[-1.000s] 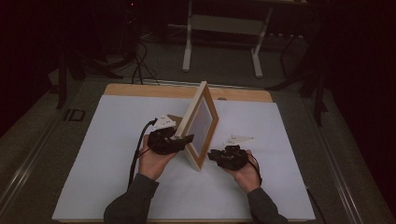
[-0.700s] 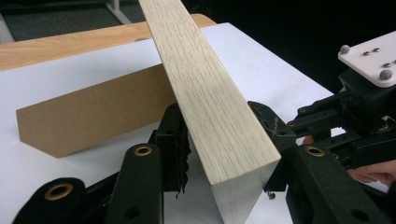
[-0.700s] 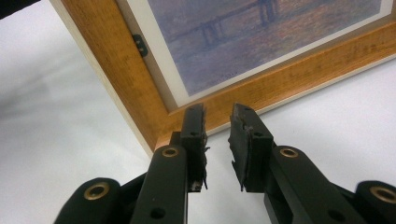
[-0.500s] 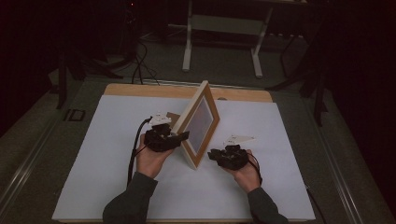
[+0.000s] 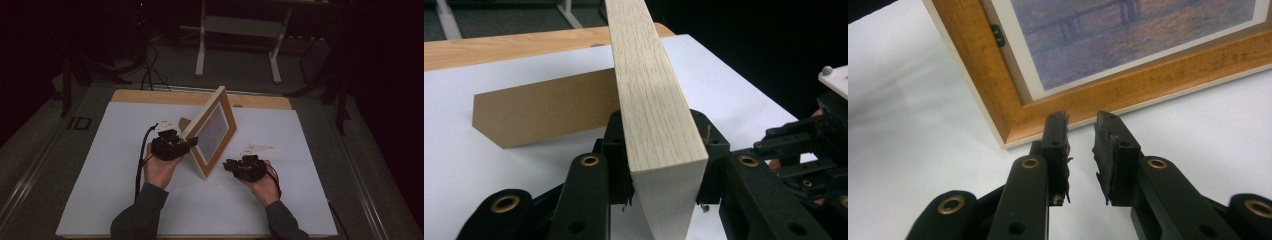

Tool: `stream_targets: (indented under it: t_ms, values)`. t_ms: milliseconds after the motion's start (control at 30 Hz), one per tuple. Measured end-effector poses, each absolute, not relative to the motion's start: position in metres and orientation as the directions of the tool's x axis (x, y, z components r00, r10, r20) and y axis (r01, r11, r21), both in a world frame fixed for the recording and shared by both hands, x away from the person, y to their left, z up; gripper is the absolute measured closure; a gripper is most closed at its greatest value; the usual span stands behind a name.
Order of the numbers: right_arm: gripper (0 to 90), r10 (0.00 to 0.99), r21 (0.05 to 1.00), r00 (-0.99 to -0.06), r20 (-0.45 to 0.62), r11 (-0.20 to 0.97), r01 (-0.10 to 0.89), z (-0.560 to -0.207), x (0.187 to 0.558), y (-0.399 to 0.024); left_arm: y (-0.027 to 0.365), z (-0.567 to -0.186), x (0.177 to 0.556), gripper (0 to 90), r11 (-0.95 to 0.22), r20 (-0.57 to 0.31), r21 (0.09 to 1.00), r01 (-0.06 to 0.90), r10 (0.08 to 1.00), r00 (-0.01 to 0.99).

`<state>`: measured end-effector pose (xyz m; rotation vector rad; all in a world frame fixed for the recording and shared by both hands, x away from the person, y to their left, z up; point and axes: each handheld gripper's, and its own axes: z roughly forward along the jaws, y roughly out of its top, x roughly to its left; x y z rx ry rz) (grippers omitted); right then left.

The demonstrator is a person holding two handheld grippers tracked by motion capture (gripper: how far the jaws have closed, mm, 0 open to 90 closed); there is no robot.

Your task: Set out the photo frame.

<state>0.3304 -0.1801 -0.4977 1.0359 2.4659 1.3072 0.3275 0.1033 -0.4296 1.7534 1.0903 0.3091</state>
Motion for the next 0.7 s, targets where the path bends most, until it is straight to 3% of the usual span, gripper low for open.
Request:
stream_targets:
  t_ms: [700]
  values:
    - [74.4,0.64,0.779,-0.75,0.169,0.38,0.499,-0.499,0.331,-0.176,0.093,-0.437,0.325,70.4,0.006,-0.226,0.896,0.445,0.868,0.443]
